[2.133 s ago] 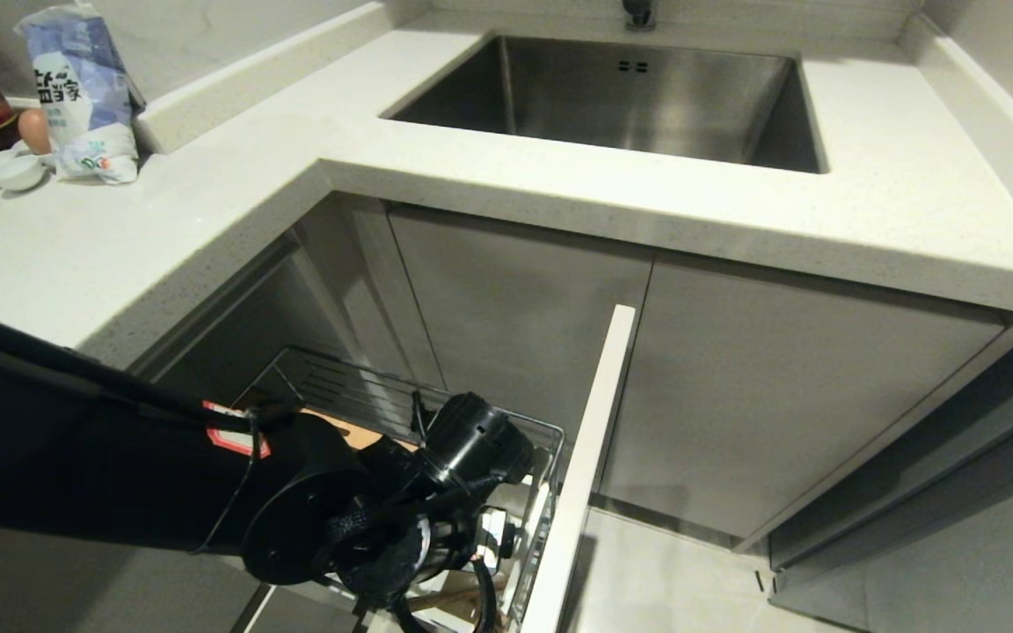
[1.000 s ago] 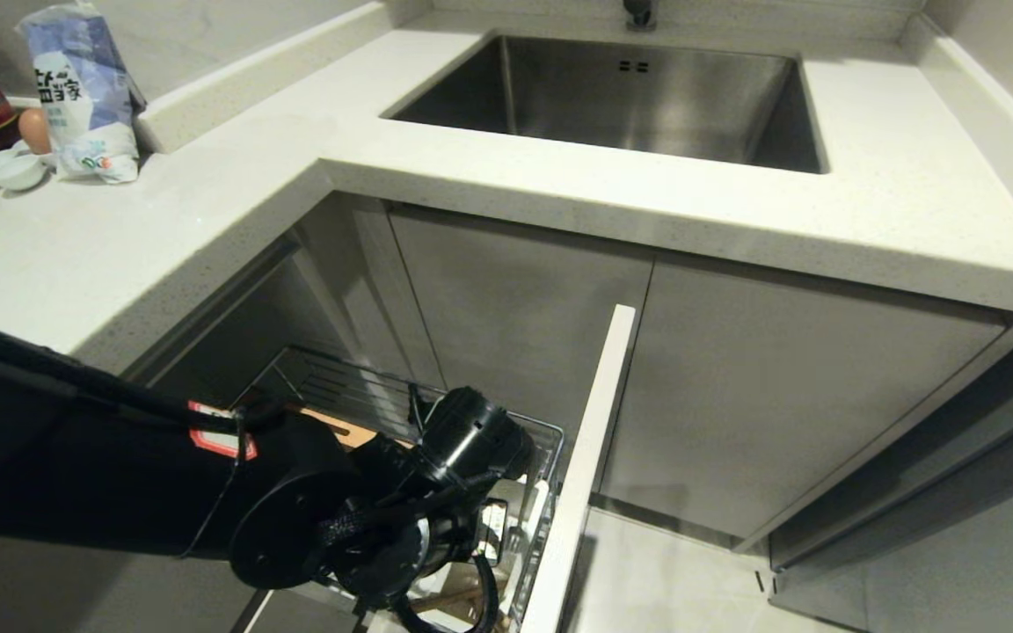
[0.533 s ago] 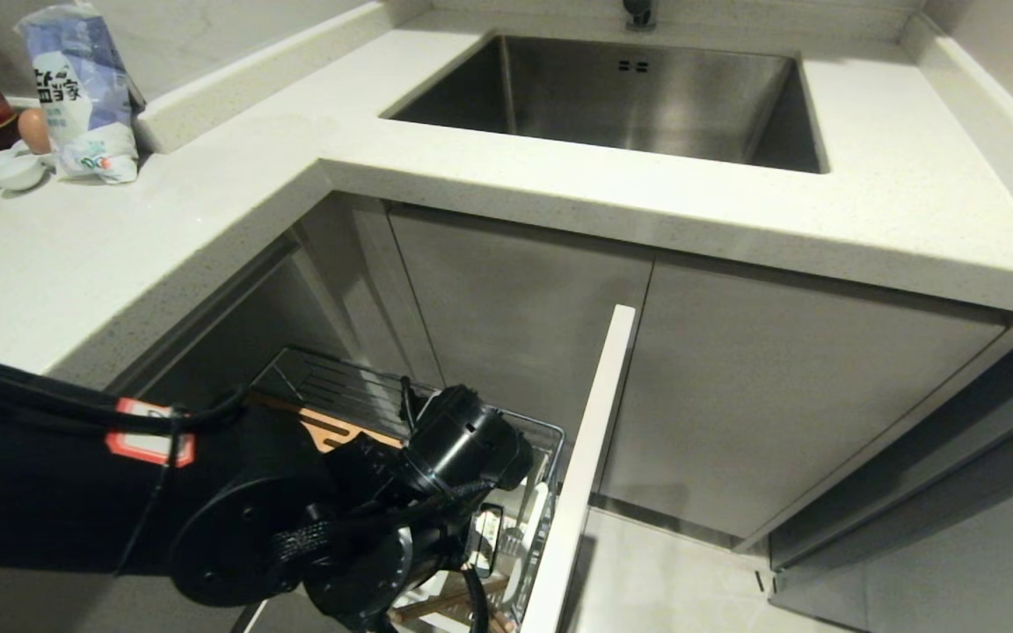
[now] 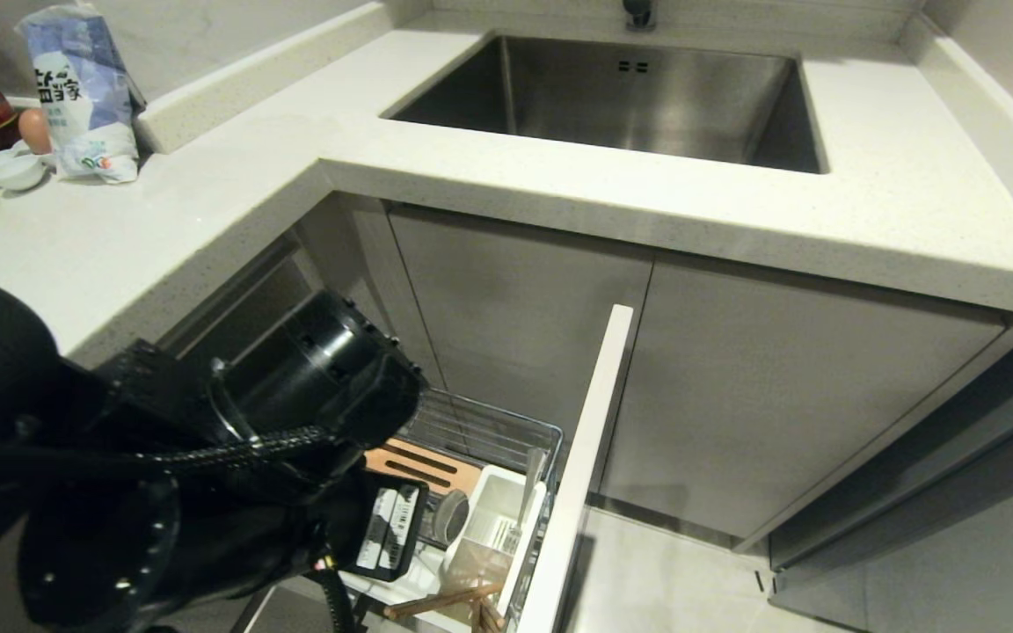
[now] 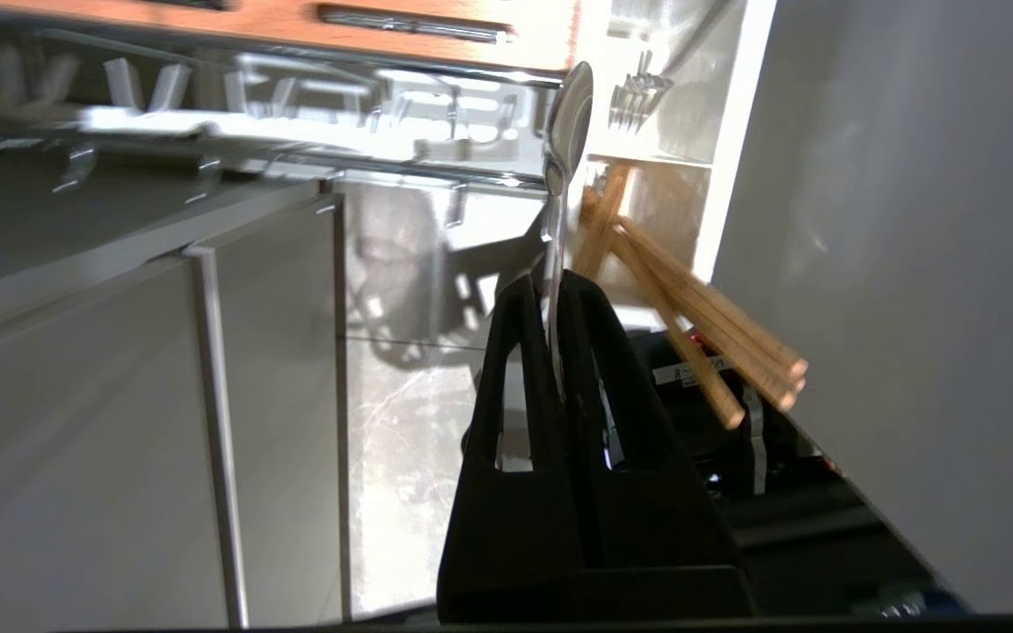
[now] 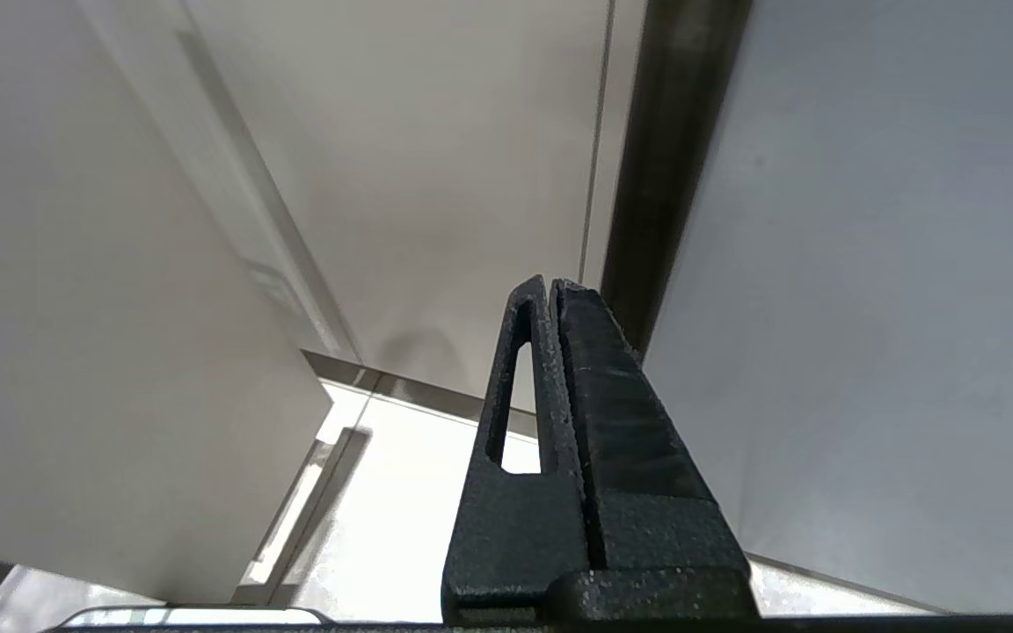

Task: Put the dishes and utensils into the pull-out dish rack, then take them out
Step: Take the spoon out of the cupboard

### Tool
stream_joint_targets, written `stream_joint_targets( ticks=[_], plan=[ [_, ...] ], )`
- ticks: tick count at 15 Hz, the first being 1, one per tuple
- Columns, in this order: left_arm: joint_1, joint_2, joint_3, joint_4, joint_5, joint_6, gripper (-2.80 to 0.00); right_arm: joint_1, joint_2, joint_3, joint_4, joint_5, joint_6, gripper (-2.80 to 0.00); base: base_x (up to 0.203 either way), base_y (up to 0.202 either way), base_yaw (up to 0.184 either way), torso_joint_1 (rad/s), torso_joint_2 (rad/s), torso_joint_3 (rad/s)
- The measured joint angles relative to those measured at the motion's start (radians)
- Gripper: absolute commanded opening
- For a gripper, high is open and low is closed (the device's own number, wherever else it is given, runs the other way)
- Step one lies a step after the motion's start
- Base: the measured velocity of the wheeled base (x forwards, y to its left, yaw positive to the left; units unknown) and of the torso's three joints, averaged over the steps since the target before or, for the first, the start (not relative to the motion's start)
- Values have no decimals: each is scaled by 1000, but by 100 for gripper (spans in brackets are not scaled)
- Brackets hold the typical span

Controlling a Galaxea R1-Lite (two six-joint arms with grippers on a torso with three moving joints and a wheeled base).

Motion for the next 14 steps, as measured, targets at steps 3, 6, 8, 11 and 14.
stream_joint_targets(
  ticks=[3,6,8,11,14],
  plan=[
    [-3,-57,-65,81,-1,-21,-280,0,0,0,0,0,0,-280,0,0,0,0,0,0],
    [-3,-134,-136,86,10,-28,-280,0,0,0,0,0,0,-280,0,0,0,0,0,0],
    [-3,-189,-189,83,68,-29,-280,0,0,0,0,0,0,-280,0,0,0,0,0,0],
    [6,-269,-269,75,174,-23,-280,0,0,0,0,0,0,-280,0,0,0,0,0,0],
    [82,-346,-342,10,211,9,-280,0,0,0,0,0,0,-280,0,0,0,0,0,0]
  ],
)
